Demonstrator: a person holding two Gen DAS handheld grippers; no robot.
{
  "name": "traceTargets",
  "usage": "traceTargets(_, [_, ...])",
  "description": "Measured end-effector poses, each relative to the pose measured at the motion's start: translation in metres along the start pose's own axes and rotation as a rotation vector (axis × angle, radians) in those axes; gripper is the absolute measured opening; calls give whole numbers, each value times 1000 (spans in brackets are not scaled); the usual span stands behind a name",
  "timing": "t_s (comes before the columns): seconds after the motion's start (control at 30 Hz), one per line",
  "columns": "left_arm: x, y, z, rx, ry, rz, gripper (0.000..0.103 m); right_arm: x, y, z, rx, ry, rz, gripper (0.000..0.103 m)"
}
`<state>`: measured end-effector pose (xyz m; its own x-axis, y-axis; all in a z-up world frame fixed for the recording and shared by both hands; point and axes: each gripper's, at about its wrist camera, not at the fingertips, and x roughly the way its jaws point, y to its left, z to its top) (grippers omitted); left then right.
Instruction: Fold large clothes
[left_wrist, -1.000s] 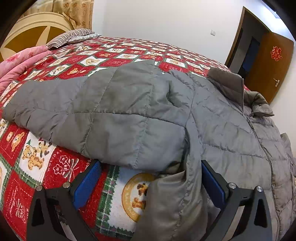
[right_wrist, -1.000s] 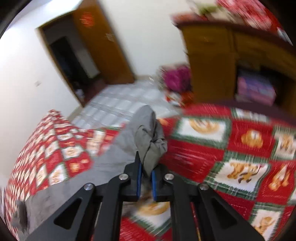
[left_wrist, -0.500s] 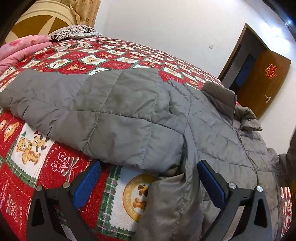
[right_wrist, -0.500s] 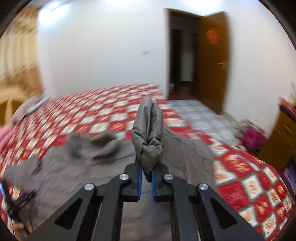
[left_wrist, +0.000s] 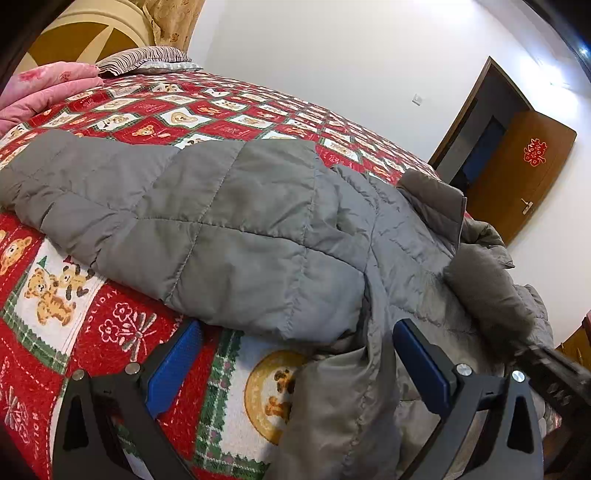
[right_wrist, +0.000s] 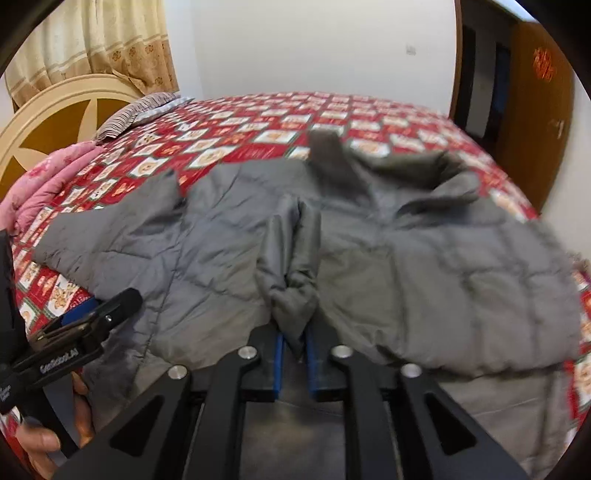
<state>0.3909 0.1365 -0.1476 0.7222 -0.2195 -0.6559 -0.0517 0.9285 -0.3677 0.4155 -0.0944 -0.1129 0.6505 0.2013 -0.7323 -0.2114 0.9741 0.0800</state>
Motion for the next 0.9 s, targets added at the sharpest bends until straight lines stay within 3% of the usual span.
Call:
traceTargets(0.07, [0,0,0,-4,-1,-5,102,9,1,1,13,42,109,75])
traceTargets(0.1, [0,1,0,-6,-1,-8,102,5,-2,2,36,39,165,78])
traceTargets(0.17, [-1,1,0,-8,-1,-12,102,-19,-12,10,78,-42,225,78])
traceTargets(0.23, [-1,1,-1,-9,-1,-12,102,-53,-32,20,93,-144,233,76])
traceTargets(0.3, [-1,0,-1,-7,1,-8,102,-79,-56,27,111,-221,187,70])
traceTargets(0.33, [-1,1,-1,-6,2,-7,102,-89,-74,30,125,-239,130,62])
traceTargets(0.4, [-1,0,0,1,8,5,102,-94,-114,33,157,-225,-24,49])
traceTargets(0.47, [-2,-6,2,23,26,27,102,-89,-158,29,236,-184,-135,29])
traceTargets(0.63, [-17,-53,10,116,58,-1,102,-58,-249,9,525,-136,-175,28])
traceTargets(0.7, [-19,-82,17,169,37,42,102,-40,-262,-5,581,-93,-177,28])
traceTargets(0.77, [-15,-106,22,210,29,30,102,-20,-264,-21,626,-39,-150,27])
traceTargets(0.9, [4,-154,23,310,-3,68,102,-14,-250,-30,580,-55,-188,26])
